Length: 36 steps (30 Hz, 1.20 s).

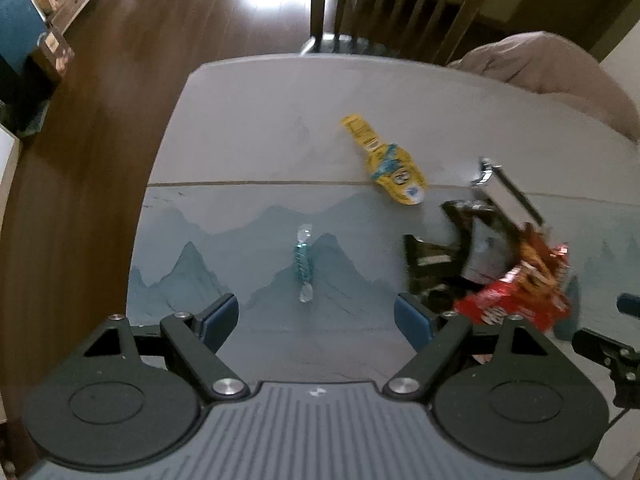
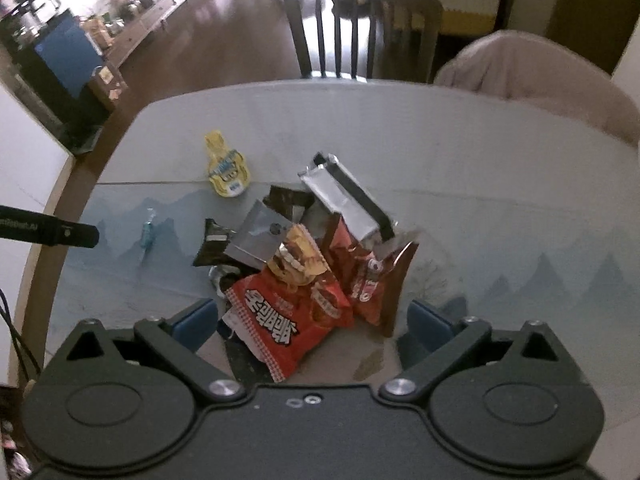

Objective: Organize snacks
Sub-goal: 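Move the left tool to the teal candy while the right tool reaches the red chip bag, then close the left tool on the teal candy while the right tool grips the red chip bag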

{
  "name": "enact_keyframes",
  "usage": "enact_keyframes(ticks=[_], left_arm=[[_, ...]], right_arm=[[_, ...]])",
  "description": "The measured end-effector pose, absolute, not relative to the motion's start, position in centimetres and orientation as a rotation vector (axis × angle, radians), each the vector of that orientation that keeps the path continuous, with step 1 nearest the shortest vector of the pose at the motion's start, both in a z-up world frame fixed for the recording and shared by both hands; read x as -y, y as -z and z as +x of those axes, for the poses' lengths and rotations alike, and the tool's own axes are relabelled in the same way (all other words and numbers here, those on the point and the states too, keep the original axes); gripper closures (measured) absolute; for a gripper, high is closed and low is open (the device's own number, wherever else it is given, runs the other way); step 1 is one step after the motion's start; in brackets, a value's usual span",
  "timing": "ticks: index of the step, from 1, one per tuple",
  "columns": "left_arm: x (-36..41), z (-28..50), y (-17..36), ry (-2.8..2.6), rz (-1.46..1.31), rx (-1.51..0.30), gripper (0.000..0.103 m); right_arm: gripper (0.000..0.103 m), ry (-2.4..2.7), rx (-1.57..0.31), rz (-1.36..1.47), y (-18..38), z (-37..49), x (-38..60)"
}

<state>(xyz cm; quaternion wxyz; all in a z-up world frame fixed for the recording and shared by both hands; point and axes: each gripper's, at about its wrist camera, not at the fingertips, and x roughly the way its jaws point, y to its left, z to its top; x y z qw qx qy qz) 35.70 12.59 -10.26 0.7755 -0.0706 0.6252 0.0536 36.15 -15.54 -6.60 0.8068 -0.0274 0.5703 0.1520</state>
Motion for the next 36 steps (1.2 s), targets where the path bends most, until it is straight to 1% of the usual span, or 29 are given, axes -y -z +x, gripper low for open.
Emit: enact_keyframes(ticks=[5,10,14,17,18,20,21,22,23,24,26,27,28,30,31,32,34,36], left_arm=[[-14.2,37.9,12.9,-0.148,-0.189,-1.383,0.018],[-14.8,39.3,15.1,-0.143,-0.207,-1.423,0.018],[-15.3,40.3,16.4,-0.169,-0.223,-1.425,0.019],[-15.3,40.8,17.6,-0.178,-0.228,-1.440,0.019],[-15.2,40.9,17.9,-0.177,-0.228,-1.443,0.024],[-15.0,41.0,18.6,-0.180,-0.213,-1.454,0.029],[-14.9,41.0,19.0,-0.183,-0.209,-1.461,0.035],[-14.9,41.0,19.5,-0.187,-0.210,-1.471,0.039],[-14.9,41.0,19.8,-0.189,-0.216,-1.475,0.045],[-14.9,41.0,20.1,-0.193,-0.219,-1.478,0.046],[-14.7,41.0,20.2,-0.196,-0.217,-1.455,0.050],[-14.6,41.1,20.2,-0.195,-0.212,-1.446,0.050],[-14.4,41.1,20.2,-0.196,-0.205,-1.440,0.052],[-14.1,41.2,20.1,-0.195,-0.193,-1.431,0.062],[-13.8,41.2,20.0,-0.186,-0.182,-1.427,0.066],[-13.6,41.1,20.0,-0.177,-0.173,-1.424,0.071],[-13.3,40.9,19.8,-0.181,-0.164,-1.419,0.077],[-13.2,40.7,19.8,-0.181,-0.165,-1.414,0.089]], right_arm=[[0.002,-0.174,-1.285,0.131,8.9,37.6,15.9],[0.003,-0.001,-1.301,0.325,10.9,37.9,16.5],[0.003,0.084,-1.291,0.384,11.6,37.8,15.9],[0.003,0.110,-1.293,0.375,12.1,37.7,14.7],[0.003,0.119,-1.291,0.357,12.3,37.7,14.3],[0.006,0.146,-1.284,0.335,12.7,37.6,13.9],[0.007,0.153,-1.288,0.336,12.9,37.7,13.9],[0.007,0.157,-1.294,0.335,13.1,37.7,14.0],[0.010,0.156,-1.298,0.332,13.3,37.7,14.0],[0.014,0.151,-1.299,0.327,13.4,37.7,14.0],[0.015,0.144,-1.296,0.325,13.6,37.7,13.9],[0.018,0.141,-1.294,0.323,13.6,37.7,13.9],[0.020,0.139,-1.293,0.321,13.7,37.7,13.9],[0.027,0.123,-1.294,0.322,13.8,37.7,13.9],[0.030,0.114,-1.293,0.325,13.7,37.7,13.9],[0.031,0.113,-1.292,0.320,13.6,37.6,13.9],[0.032,0.107,-1.286,0.311,13.6,37.7,13.7],[0.035,0.102,-1.281,0.303,13.6,37.6,13.7]])
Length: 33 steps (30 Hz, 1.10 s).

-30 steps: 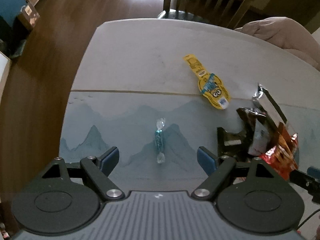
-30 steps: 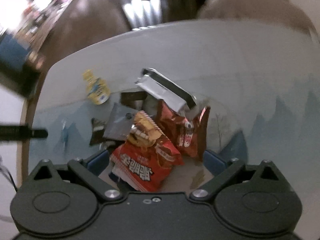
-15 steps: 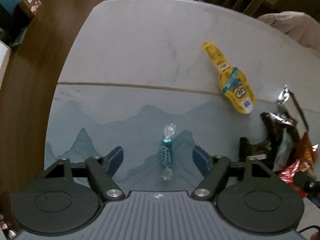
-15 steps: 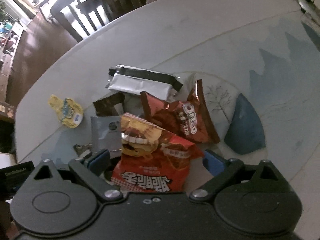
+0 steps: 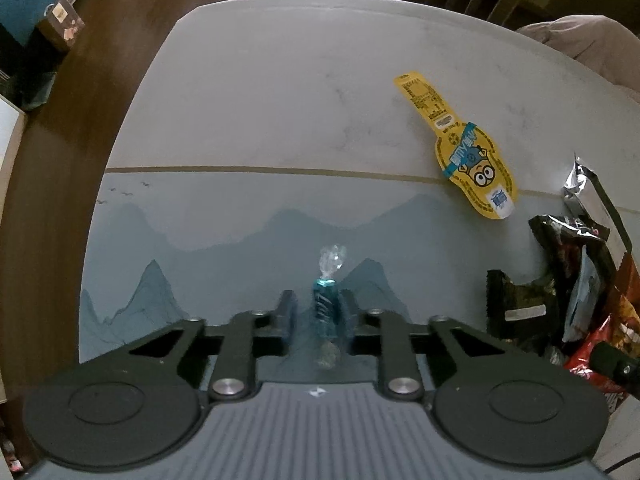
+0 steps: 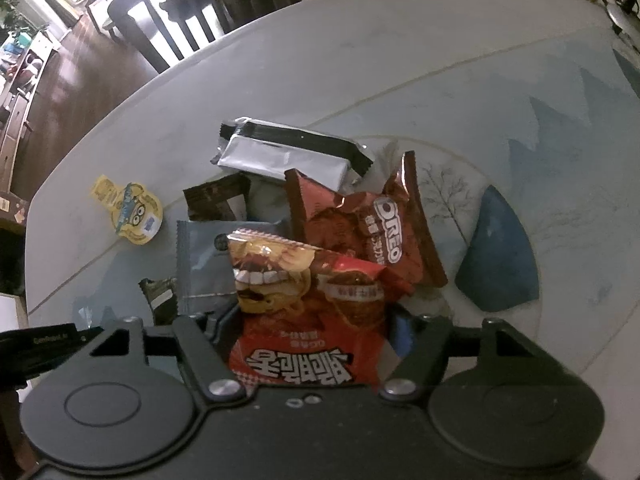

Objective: Organize snacks
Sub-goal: 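Close the left tool on the teal candy while the right tool grips the red chip bag, then carry the teal candy in the left tool and chip bag in the right tool to the box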

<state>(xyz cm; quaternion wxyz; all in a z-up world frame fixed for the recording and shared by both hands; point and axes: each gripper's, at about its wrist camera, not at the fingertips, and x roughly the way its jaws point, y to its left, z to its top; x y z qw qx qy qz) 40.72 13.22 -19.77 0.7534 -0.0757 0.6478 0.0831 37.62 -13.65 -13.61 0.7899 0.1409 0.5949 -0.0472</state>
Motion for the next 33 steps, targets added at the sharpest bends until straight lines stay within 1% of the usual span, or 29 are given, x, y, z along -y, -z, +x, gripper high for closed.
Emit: enact_keyframes(ticks=[7,12,19,28,33], left_arm=[[-13.4,40.3,19.6,-0.190,-0.163,-1.393,0.091],[-13.7,39.6,18.2,-0.186,-0.181,-1.371,0.091],[-14.2,38.4,14.0,-0.165,-0.220,-1.316,0.091],[-13.8,35.2,6.2,-0.111,-0.220,-1.205,0.091],[-12.5,32.6,2.8,-0.076,-0.196,-1.182,0.091]], right_arm=[[0.037,0.079,-1.263,0.306,13.0,37.3,14.2],[0.037,0.042,-1.245,0.324,11.4,37.0,14.8],[0.037,-0.030,-1.190,0.311,7.7,35.8,15.4],[0.037,-0.121,-1.104,0.259,2.1,32.9,16.6],[0.037,-0.169,-1.066,0.224,-0.4,30.7,17.2]])
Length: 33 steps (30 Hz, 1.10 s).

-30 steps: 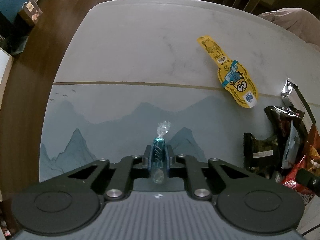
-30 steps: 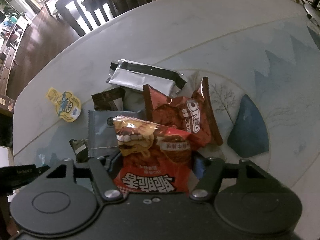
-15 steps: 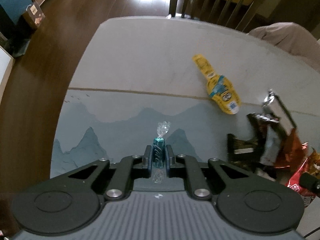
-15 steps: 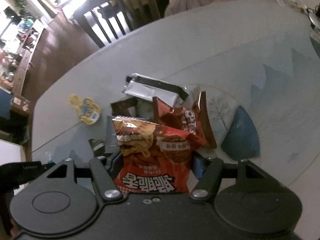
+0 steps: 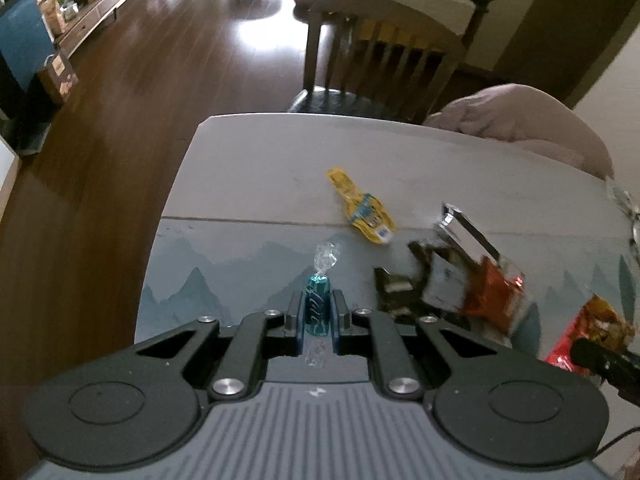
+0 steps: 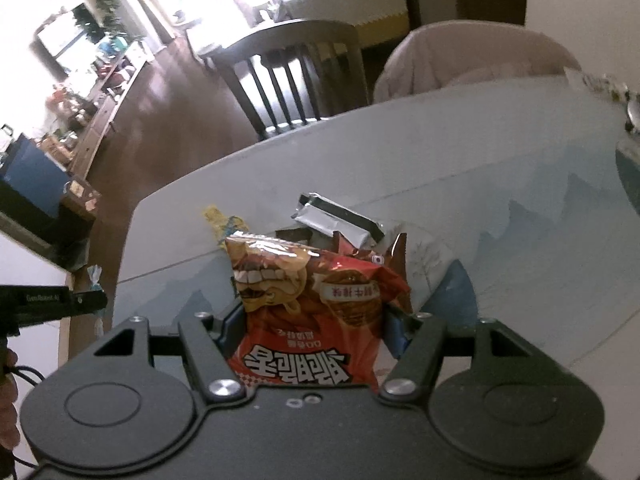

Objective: Organize snacks
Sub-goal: 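Carry the teal candy in the left tool and chip bag in the right tool to the box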

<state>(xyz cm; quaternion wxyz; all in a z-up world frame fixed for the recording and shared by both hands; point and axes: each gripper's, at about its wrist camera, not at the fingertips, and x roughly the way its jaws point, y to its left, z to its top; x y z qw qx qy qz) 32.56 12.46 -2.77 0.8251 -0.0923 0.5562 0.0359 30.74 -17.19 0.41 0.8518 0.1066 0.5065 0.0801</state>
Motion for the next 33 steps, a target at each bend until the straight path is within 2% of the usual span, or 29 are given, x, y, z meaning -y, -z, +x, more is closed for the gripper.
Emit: enact_keyframes(ticks=[13,24,33], left_arm=[[-6.9,23.7,1.1,0.066,-0.145,-1.248,0.091],[-4.0,16.4,6.0,0.165,-0.130,-1.347,0.091],[-2.2,13.7,10.3,0.176,-0.111,-1.404,0.091]], right_arm=[[0.037,-0.267,-1.076,0.094,-1.5,24.0,17.8],[0.037,-0.342,-1.172,-0.032,1.6,18.3,16.6],[0.037,-0.385,-1.247,-0.122,6.1,15.3,15.1]])
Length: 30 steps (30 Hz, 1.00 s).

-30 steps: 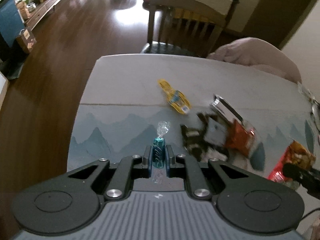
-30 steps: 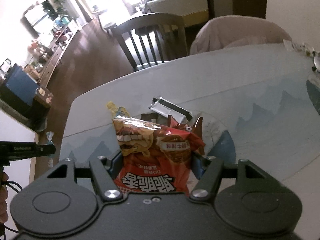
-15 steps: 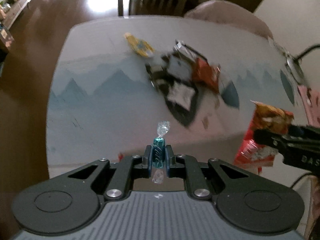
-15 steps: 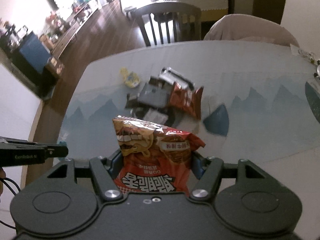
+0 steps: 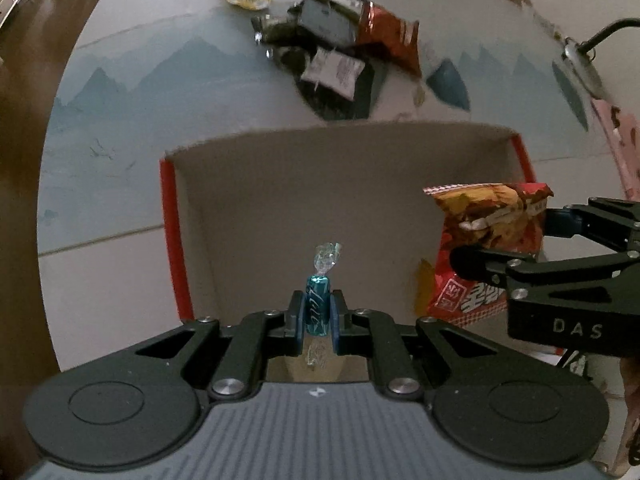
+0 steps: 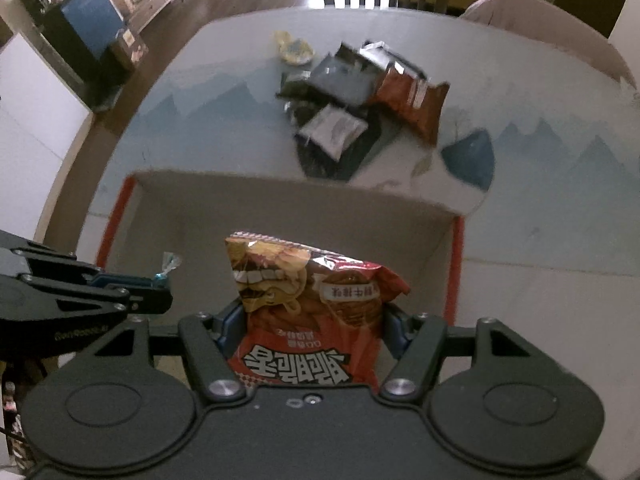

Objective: Organize snacks
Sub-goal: 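Carry the teal candy in the left tool and chip bag in the right tool to the box, then open both tools to release the teal candy and red chip bag into the box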

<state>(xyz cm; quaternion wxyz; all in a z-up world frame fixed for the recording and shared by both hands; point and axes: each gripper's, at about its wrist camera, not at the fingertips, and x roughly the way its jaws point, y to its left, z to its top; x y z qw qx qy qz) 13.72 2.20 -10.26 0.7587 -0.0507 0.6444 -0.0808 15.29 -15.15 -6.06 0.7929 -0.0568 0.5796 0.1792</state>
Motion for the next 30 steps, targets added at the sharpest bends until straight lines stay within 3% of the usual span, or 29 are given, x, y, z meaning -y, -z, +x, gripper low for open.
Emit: enact_keyframes(ticks=[22,30], left_arm=[[-1.1,12.4,15.0,0.147,-0.050,-1.447,0.091],[-1.2,12.1,15.0,0.145,-0.050,-1.434,0.090]], right_arm=[[0.035,-0.398,-1.329,-0.227,10.0,14.0,12.9],[0.027,-0.405,-1.294,-0.236,9.5,13.8,12.6]])
